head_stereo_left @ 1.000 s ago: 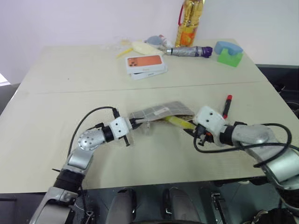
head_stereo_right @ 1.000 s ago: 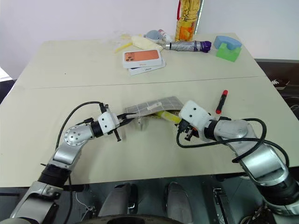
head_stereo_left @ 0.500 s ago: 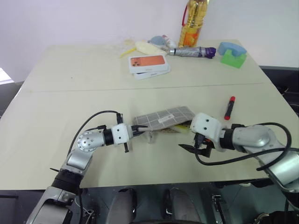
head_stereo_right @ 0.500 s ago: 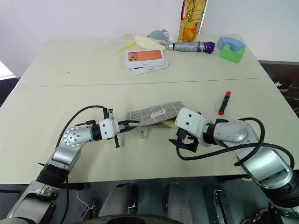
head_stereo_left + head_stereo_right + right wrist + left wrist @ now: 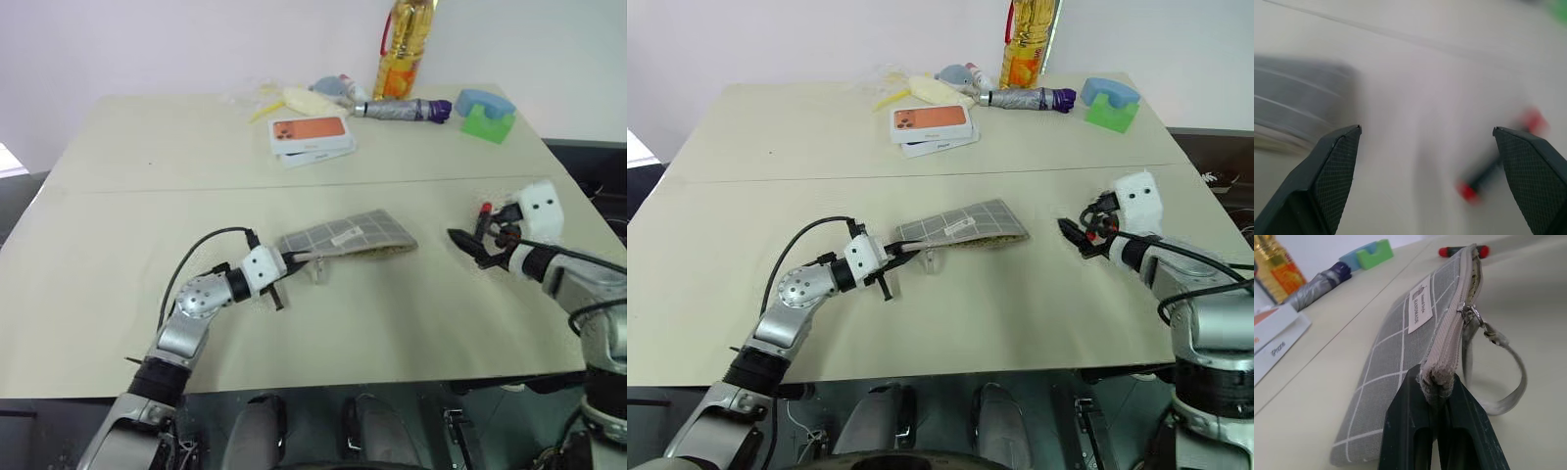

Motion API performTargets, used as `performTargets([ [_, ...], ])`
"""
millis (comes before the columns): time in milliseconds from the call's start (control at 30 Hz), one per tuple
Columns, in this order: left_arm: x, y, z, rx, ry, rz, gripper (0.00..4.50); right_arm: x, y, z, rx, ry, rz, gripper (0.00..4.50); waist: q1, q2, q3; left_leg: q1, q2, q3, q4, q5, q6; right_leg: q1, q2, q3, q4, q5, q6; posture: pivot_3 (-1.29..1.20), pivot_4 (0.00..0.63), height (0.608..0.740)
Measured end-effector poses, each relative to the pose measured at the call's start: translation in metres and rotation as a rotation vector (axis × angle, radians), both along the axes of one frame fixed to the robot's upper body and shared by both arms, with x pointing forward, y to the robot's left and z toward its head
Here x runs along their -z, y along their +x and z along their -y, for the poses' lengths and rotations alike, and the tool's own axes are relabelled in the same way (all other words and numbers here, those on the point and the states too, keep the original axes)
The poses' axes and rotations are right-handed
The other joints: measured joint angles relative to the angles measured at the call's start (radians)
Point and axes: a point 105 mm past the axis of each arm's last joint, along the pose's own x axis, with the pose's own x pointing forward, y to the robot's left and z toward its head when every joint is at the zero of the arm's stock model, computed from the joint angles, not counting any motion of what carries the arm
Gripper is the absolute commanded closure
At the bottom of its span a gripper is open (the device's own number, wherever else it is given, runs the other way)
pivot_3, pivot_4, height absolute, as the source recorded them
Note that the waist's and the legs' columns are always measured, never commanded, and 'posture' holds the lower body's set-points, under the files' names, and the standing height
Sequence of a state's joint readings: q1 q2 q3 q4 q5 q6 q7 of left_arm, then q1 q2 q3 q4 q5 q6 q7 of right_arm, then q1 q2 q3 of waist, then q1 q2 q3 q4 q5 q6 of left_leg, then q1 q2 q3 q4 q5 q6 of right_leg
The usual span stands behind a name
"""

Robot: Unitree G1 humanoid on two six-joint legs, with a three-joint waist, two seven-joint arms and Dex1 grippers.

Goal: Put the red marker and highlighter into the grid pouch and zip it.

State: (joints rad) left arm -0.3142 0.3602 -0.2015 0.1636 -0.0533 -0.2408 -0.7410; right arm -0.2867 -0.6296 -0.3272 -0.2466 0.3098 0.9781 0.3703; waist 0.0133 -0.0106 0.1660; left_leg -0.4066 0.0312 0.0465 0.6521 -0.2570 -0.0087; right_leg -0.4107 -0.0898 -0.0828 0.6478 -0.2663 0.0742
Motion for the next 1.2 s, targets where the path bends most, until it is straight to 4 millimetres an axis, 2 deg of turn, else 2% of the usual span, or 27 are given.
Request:
performTargets([
  [100, -0.001, 0.003, 0.003, -0.029, -0.026, -0.015, 4.50, 0.022, 0.009, 0.008, 0.126, 0.042, -0.043, 0.04, -0.003, 0.000, 0.000, 0.000, 0.000, 0.001, -0.001, 0.000, 0.000, -0.001, 0.001, 0.001, 0.000, 0.000, 0.000, 0.00, 0.150, 0.740],
  [233, -0.003, 0.006, 0.006, -0.054, -0.047, -0.021, 4.50, 0.034, 0.020, 0.012, 0.218, 0.066, -0.060, 0.04, -0.001, 0.001, 0.000, 0.000, 0.000, 0.001, 0.000, 0.000, 0.000, -0.001, 0.001, 0.001, 0.000, 0.000, 0.000, 0.00, 0.150, 0.740],
  [267, -0.003, 0.007, 0.006, -0.062, -0.050, -0.022, 4.50, 0.036, 0.022, 0.012, 0.231, 0.073, -0.064, 0.27, 0.000, 0.001, 0.000, 0.000, 0.000, 0.001, 0.000, 0.000, 0.000, -0.001, 0.000, 0.001, 0.000, 0.000, 0.000, 0.00, 0.150, 0.740],
  [333, -0.004, 0.009, 0.007, -0.075, -0.057, -0.032, 4.50, 0.040, 0.025, 0.011, 0.246, 0.091, -0.066, 0.88, -0.001, 0.001, 0.000, 0.000, 0.000, 0.001, 0.000, 0.000, 0.000, -0.001, 0.000, 0.001, 0.000, 0.000, 0.000, 0.00, 0.150, 0.740],
  [533, -0.004, 0.013, 0.005, -0.110, -0.067, -0.059, 4.50, 0.041, 0.025, 0.018, 0.296, 0.119, -0.052, 4.07, -0.001, 0.001, 0.000, 0.000, 0.000, 0.001, 0.000, 0.000, 0.000, -0.001, 0.000, 0.001, 0.000, 0.000, 0.000, 0.00, 0.150, 0.740],
  [600, -0.005, 0.015, 0.002, -0.128, -0.075, -0.067, 4.50, 0.040, 0.024, 0.019, 0.295, 0.100, -0.048, 4.11, -0.001, 0.001, 0.000, 0.000, 0.000, 0.001, -0.001, 0.000, 0.000, -0.001, 0.001, 0.001, 0.000, 0.000, 0.000, 0.00, 0.150, 0.740],
  [700, -0.008, 0.019, -0.001, -0.150, -0.093, -0.079, 4.50, 0.031, 0.017, 0.015, 0.188, -0.071, -0.046, 4.11, -0.002, 0.002, 0.000, 0.000, 0.000, 0.001, -0.001, 0.000, 0.000, -0.001, 0.001, 0.001, 0.000, 0.000, 0.000, 0.00, 0.150, 0.740],
  [800, -0.012, 0.024, -0.003, -0.166, -0.112, -0.088, 4.50, 0.004, 0.010, -0.003, -0.006, -0.243, 0.031, 4.11, -0.002, 0.002, 0.000, 0.000, 0.000, 0.001, -0.001, 0.000, 0.000, -0.001, 0.001, 0.001, 0.000, 0.000, 0.000, 0.00, 0.150, 0.740],
  [900, -0.015, 0.026, -0.004, -0.175, -0.123, -0.089, 4.50, -0.016, -0.002, -0.023, -0.189, -0.336, 0.092, 4.11, -0.001, 0.001, 0.000, 0.000, 0.000, 0.000, -0.001, 0.000, 0.001, -0.001, 0.002, 0.001, 0.000, 0.000, 0.000, 0.00, 0.150, 0.740],
  [1100, -0.017, 0.028, -0.006, -0.180, -0.135, -0.095, 4.50, -0.013, -0.036, -0.065, -0.517, -0.335, 0.072, 4.11, 0.000, 0.000, 0.001, 0.000, 0.000, 0.000, 0.000, 0.000, 0.001, 0.000, 0.002, 0.001, 0.000, 0.000, 0.000, 0.00, 0.150, 0.740],
  [1200, -0.016, 0.028, -0.006, -0.178, -0.136, -0.099, 4.50, -0.015, -0.046, -0.079, -0.609, -0.348, 0.068, 4.11, -0.001, 0.000, 0.001, 0.000, 0.000, -0.001, 0.000, 0.000, 0.001, 0.000, 0.002, 0.001, 0.000, 0.000, 0.000, 0.00, 0.150, 0.740],
])
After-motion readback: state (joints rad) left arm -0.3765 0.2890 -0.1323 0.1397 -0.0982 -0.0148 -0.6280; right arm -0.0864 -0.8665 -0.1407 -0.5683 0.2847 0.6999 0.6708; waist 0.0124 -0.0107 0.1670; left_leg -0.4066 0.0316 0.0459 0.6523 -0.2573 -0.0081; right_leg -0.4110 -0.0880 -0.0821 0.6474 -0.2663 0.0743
